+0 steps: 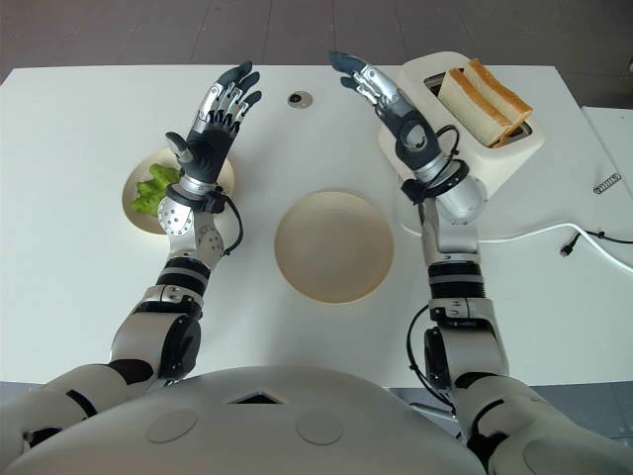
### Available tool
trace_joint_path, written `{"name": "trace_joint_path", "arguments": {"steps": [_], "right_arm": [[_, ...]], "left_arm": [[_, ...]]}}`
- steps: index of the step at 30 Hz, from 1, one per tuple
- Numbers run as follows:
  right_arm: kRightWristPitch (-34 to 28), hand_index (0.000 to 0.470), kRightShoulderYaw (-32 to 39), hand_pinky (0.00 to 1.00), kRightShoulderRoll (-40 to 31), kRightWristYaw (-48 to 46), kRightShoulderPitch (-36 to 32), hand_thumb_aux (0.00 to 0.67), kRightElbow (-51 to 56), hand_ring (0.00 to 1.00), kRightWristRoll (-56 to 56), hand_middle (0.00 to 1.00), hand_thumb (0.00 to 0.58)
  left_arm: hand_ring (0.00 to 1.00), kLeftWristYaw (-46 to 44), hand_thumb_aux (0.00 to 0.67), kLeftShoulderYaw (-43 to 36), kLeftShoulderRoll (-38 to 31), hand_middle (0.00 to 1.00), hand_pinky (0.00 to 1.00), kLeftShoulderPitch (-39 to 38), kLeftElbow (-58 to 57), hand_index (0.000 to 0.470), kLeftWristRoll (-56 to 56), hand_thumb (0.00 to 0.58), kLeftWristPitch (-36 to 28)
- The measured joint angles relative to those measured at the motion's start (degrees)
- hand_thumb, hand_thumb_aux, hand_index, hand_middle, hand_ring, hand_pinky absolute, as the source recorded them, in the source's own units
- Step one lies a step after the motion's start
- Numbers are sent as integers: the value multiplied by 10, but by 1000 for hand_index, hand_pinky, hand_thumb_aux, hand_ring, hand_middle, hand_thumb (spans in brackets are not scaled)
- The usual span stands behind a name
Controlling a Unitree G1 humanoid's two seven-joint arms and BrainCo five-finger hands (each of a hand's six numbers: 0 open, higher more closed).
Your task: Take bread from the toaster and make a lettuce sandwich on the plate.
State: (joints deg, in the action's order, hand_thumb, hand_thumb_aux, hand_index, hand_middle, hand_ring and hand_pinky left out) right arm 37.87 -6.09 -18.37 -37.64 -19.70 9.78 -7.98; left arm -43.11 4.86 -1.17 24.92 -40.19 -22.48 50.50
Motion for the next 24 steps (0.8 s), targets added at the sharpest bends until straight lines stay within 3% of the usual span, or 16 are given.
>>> {"name": "trace_joint_path", "arguments": {"steps": [8,15,22,23,24], "right_arm": [[15,0,-105,0,-174,123,4,0,-22,0,205,0,0],[-126,0,-97,0,-289,230,11,0,123,0,374,0,0],[-180,0,-79,0,-308,257,-18,0,202,0,351,0,0],[-181,31,-75,0,-309,257,-18,45,207,0,350,0,75],[-181,35,-68,0,-309,256,-18,50,211,0,349,0,83]], "left_arm": [[0,-1,0,-4,-3,0,0,0,-1,0,18,0,18],[0,-1,0,-7,-5,0,0,-1,-3,0,28,0,20],[0,-1,0,-10,-6,0,0,-1,-4,0,33,0,21],[0,-1,0,-10,-7,0,0,-1,-4,0,33,0,21],[0,-1,0,-10,-7,0,0,-2,-4,0,33,0,21]]}}
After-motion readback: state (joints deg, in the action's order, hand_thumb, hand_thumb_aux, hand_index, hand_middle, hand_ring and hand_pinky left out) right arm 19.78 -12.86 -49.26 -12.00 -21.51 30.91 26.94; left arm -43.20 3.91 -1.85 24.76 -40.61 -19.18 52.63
